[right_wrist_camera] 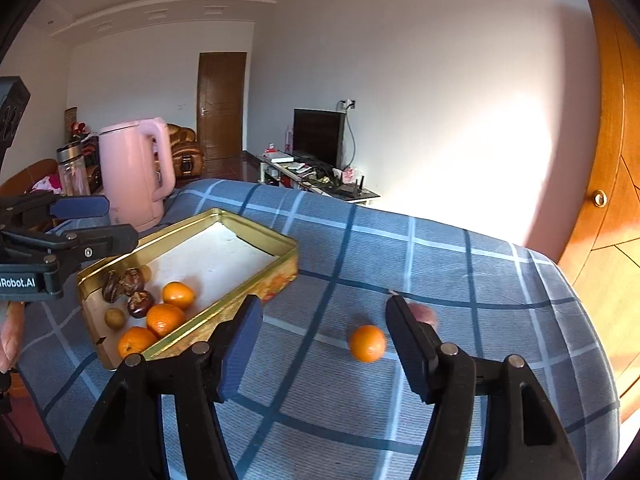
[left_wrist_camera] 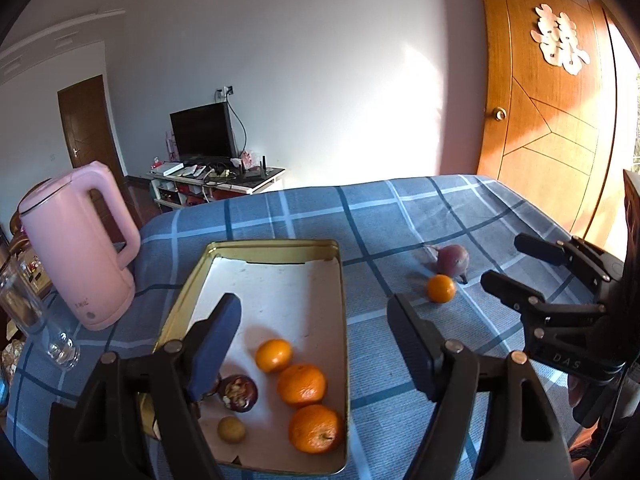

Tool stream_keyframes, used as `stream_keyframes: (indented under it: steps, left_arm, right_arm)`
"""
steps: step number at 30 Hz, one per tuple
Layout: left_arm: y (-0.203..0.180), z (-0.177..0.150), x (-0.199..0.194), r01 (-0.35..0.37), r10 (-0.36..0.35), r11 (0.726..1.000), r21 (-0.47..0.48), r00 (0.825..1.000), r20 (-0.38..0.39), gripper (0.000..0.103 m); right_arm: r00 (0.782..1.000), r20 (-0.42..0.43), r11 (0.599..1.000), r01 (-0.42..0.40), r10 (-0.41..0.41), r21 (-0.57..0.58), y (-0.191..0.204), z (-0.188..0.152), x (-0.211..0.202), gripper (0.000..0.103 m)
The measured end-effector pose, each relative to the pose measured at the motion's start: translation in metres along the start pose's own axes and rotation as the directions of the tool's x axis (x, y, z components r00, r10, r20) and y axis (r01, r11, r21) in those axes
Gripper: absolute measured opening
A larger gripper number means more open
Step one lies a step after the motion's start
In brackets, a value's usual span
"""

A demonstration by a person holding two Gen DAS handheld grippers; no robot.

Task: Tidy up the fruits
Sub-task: 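Grasp the small orange with the left tool while the right tool grasps the red beet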

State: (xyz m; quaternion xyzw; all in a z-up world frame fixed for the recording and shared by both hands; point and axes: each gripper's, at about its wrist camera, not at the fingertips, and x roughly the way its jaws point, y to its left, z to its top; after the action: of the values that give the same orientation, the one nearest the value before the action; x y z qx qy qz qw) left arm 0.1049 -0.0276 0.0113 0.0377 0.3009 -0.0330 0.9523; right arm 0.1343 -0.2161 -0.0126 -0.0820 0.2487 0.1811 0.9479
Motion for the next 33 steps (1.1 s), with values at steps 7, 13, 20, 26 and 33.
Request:
stream_keyframes:
  steps: [7,13,20,26,33]
  left_arm:
    - [-0.046,0.009,0.04,0.019,-0.018,1.0,0.024,0.999,-0.047,0.078]
    - [-0.079,0.008,0.087,0.034,-0.033,0.999,0.005,0.996,-0.084,0.078]
    - [-0.092,0.011,0.128,0.016,-0.022,0.999,-0.046,0.993,-0.112,0.078]
    - [-0.085,0.011,0.14,-0.027,0.023,0.998,-0.049,0.996,-0.092,0.078]
    - [-0.083,0.012,0.146,-0.03,0.026,0.998,-0.06,0.997,-0.07,0.085]
  right_arm:
    - [0.996,-0.041,0.992,0.077,-0.073,0.101,-0.051,-0.002,0.024,0.067]
    - [0.989,-0.099,0.977,0.127,-0.111,0.171,-0.084,-0.01,0.057,0.067]
    - [0.987,-0.15,0.971,0.098,-0.065,0.22,-0.099,-0.014,0.093,0.067]
    - [0.983,-0.182,0.973,0.062,-0.02,0.223,-0.098,-0.019,0.115,0.067]
    - [0.973,-0.223,0.966,0.004,0.055,0.259,-0.104,-0.025,0.135,0.065]
